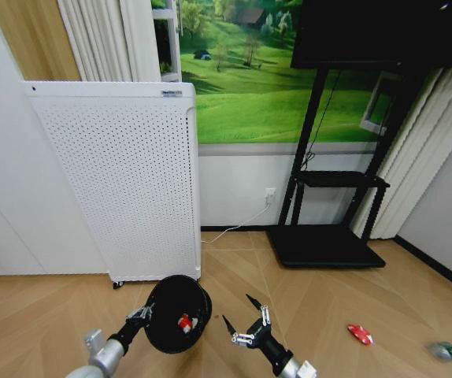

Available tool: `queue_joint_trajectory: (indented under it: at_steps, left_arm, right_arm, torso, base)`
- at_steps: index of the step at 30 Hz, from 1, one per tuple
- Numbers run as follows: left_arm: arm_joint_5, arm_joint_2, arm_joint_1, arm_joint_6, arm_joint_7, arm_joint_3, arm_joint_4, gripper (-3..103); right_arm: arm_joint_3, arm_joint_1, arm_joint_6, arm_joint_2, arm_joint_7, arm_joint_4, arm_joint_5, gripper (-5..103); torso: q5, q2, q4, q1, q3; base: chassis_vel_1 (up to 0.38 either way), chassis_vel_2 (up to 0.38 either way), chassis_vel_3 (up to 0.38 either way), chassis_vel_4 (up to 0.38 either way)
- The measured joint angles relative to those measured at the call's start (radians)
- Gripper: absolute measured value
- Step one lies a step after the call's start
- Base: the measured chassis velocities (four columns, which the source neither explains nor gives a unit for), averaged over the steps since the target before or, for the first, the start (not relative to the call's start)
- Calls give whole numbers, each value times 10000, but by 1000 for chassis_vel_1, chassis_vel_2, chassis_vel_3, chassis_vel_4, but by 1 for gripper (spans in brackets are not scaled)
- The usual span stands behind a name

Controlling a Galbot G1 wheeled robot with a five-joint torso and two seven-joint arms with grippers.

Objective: Pick up the trash bin and place the garbage on the floor into it.

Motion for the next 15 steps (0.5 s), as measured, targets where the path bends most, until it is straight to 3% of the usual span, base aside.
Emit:
queue_joint_trajectory:
  at_steps: [11, 15]
  left_arm:
    - [-327, -41, 42, 61, -451, -451, -3, 4]
    - [-327, -76, 1, 114, -782, -436, 4, 4]
  right_arm:
    - [-21, 244, 147, 36, -5, -548, 65, 100]
    - [57, 433, 169, 54, 327, -1259, 12, 100]
  torso:
    - [2, 0, 0, 0, 1]
    - [4, -2, 0, 1, 2]
  base:
    - [-244, -238, 250, 240]
    - [-337, -332, 319, 340]
